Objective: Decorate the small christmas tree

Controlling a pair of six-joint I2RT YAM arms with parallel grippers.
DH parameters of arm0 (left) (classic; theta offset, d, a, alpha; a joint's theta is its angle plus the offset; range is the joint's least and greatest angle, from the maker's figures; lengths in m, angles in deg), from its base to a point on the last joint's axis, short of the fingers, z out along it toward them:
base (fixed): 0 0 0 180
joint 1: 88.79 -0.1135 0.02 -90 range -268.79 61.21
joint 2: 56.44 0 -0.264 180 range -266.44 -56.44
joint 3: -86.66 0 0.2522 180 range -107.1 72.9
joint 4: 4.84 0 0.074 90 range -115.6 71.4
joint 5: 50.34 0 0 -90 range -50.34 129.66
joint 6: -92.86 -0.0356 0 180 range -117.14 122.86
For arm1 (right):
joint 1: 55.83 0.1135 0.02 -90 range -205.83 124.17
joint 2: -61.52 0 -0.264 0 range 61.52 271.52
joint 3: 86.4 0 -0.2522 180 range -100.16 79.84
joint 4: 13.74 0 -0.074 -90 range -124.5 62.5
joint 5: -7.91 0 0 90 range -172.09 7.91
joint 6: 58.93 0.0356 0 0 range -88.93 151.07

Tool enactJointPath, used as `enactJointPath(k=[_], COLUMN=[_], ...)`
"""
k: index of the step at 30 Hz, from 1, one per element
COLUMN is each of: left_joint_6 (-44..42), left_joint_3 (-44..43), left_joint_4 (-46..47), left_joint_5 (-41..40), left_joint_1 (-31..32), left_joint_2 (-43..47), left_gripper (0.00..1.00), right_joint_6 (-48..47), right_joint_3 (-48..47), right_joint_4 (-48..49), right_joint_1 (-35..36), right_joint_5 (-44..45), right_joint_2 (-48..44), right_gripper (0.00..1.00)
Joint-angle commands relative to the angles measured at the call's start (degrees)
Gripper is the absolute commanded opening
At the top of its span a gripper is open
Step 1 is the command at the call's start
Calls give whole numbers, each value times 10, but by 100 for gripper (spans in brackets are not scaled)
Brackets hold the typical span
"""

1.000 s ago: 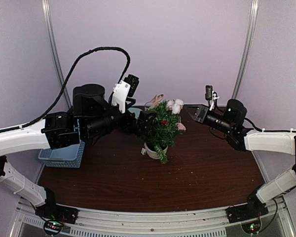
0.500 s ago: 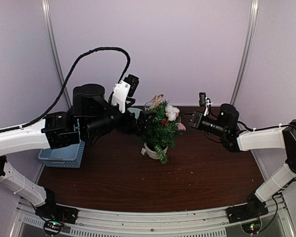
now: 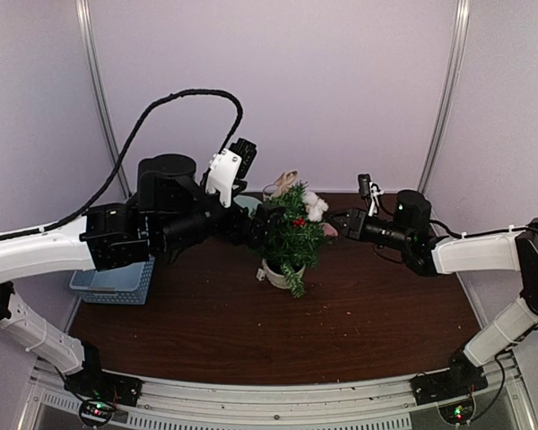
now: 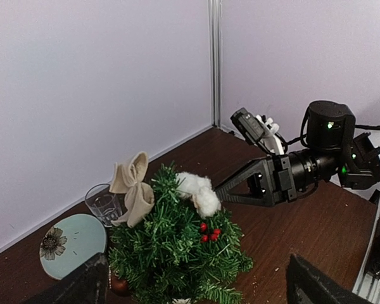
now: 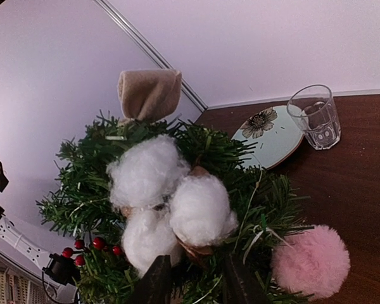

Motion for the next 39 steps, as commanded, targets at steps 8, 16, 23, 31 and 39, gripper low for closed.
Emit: enactJointPath(k=[8,16,23,31,39], left_joint_6=[-9,-3,5,15,19], left_joint_3=[-14,-21,-20,-17,-11], left_joint_4=[4,-17,-23,-33,-36], left_joint_5=[-9,-22,-27,-34,-35], left_joint_1=[-3,-8,-15,-23,-28], left_joint_2=[0,-5,-5,-3,-1], left_gripper=[97,98,97,98,98], right_joint_6=[-42,-90,-127,-140,-138], right_joint_3=[-10,-39,-97,-127,-125], right_joint_4=[-64,-130,-191,-203,-199], right_joint_1=[-2,0,21,42,47], right_joint_5=[16,19,27,38,34], right_joint_2=[-53,-93,-70,-17,4], right_gripper=[41,42,34,26,24])
